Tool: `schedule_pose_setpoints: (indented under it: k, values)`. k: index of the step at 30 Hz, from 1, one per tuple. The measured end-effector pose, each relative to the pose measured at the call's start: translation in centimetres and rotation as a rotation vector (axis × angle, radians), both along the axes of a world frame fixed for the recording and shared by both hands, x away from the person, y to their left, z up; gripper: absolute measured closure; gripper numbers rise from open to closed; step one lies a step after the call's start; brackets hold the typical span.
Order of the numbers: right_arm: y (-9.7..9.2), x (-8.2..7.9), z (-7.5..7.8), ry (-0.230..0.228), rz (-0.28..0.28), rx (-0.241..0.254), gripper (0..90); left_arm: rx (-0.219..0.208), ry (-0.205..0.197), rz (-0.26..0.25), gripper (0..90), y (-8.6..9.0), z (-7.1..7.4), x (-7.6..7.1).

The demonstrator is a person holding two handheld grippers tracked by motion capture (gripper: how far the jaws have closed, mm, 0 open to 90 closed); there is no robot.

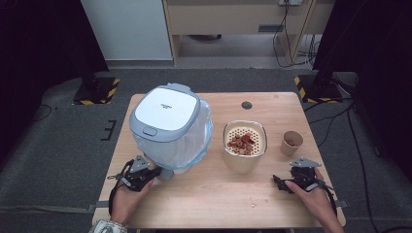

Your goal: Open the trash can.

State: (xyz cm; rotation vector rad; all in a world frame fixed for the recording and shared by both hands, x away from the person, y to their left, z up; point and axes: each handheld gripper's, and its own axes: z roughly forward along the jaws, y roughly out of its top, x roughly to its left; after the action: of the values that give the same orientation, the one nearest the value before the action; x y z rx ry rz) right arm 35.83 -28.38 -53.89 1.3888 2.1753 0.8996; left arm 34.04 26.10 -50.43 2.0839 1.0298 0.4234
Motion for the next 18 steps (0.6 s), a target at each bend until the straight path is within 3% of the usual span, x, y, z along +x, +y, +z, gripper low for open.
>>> schedule_pose_setpoints:
  k: [2,11,18]
  values:
    - [0.00,0.00,0.00,0.000,0.000,0.000,0.7,-0.011,0.007,0.006,90.0,0.06,-0.11,0.06]
    - [0.00,-0.01,0.00,0.000,0.000,0.000,0.7,0.029,0.000,0.016,90.0,-0.44,-0.28,0.01]
    - [0.00,0.00,-0.01,-0.001,0.001,-0.001,0.7,0.028,0.019,0.017,90.0,-0.44,-0.55,0.17]
